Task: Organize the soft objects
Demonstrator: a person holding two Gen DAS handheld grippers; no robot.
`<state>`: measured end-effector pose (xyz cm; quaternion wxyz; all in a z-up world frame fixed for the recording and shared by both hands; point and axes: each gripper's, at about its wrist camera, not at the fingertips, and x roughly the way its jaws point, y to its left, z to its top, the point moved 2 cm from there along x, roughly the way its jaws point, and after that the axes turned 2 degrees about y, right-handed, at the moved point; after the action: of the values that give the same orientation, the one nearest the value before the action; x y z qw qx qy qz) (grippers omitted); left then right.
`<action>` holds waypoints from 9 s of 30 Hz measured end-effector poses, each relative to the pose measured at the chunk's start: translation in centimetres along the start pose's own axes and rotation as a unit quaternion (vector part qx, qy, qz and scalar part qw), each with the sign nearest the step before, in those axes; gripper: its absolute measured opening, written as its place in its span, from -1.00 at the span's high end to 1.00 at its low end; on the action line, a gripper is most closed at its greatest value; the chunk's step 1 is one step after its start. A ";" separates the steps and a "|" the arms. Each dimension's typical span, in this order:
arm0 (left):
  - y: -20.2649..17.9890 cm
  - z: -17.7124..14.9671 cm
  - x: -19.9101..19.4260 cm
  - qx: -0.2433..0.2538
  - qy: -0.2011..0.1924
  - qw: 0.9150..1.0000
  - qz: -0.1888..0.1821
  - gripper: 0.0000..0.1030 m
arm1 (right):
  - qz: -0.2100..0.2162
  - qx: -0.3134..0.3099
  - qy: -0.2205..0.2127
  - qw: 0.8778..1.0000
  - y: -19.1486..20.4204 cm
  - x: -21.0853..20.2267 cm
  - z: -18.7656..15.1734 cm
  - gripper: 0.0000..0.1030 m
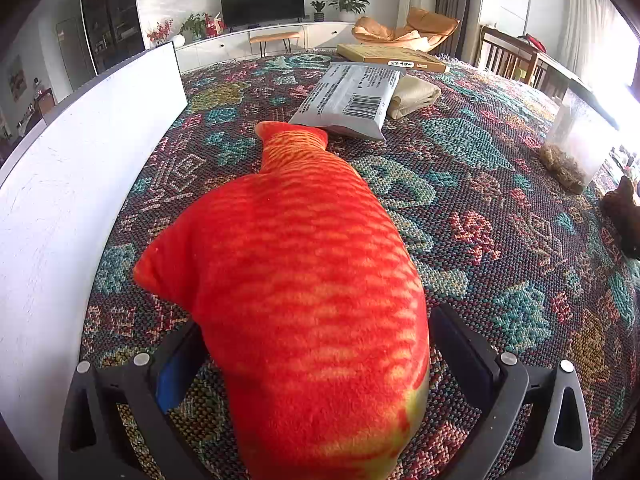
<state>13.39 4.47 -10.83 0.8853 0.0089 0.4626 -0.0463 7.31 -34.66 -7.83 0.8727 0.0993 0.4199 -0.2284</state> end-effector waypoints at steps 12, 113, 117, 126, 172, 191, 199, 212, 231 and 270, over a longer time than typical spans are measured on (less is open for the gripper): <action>0.1 0.0 0.0 0.003 0.002 1.000 -0.004 -1.00 | 0.088 0.000 0.015 0.996 -3.6 -4.6 -0.4 -0.62; -1.4 0.8 0.5 0.068 -0.001 0.997 -0.048 -1.00 | 0.085 -0.123 0.008 0.989 14.4 -2.0 -3.0 -0.69; -1.4 0.8 0.5 0.068 -0.001 0.997 -0.047 -1.00 | 0.085 -0.123 0.008 0.989 14.4 -2.0 -3.0 -0.69; -1.4 0.8 0.6 0.069 -0.001 0.997 -0.047 -1.00 | 0.085 -0.123 0.008 0.989 14.4 -2.0 -3.0 -0.70; 4.4 9.0 3.6 -0.012 0.049 0.999 0.010 -0.30 | 0.088 -0.122 0.009 0.989 14.6 -1.9 -3.0 -0.75; 7.1 4.4 3.2 -0.022 -0.002 1.000 0.018 -1.00 | 0.220 -0.257 -0.027 0.941 27.6 -3.2 5.1 -0.72; 7.2 4.4 3.2 -0.024 -0.003 1.000 0.016 -1.00 | 0.191 -0.368 0.046 0.909 40.8 4.1 8.1 -0.71; 7.1 4.6 3.5 -0.023 -0.003 1.000 0.019 -1.00 | 0.274 -0.216 0.110 0.930 25.7 -3.8 0.3 -0.03; 7.1 4.6 3.5 -0.023 -0.003 1.000 0.019 -1.00 | 0.087 -0.061 0.047 0.993 0.5 5.8 10.5 -0.33; 3.6 7.1 1.9 0.023 0.057 0.998 -0.033 -0.26 | 0.082 -0.103 0.114 0.985 0.0 5.8 14.5 0.07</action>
<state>20.55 7.53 -8.43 0.8548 0.0167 0.5115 -0.0860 20.47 -41.76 -3.22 0.8403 0.0686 0.5286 -0.0987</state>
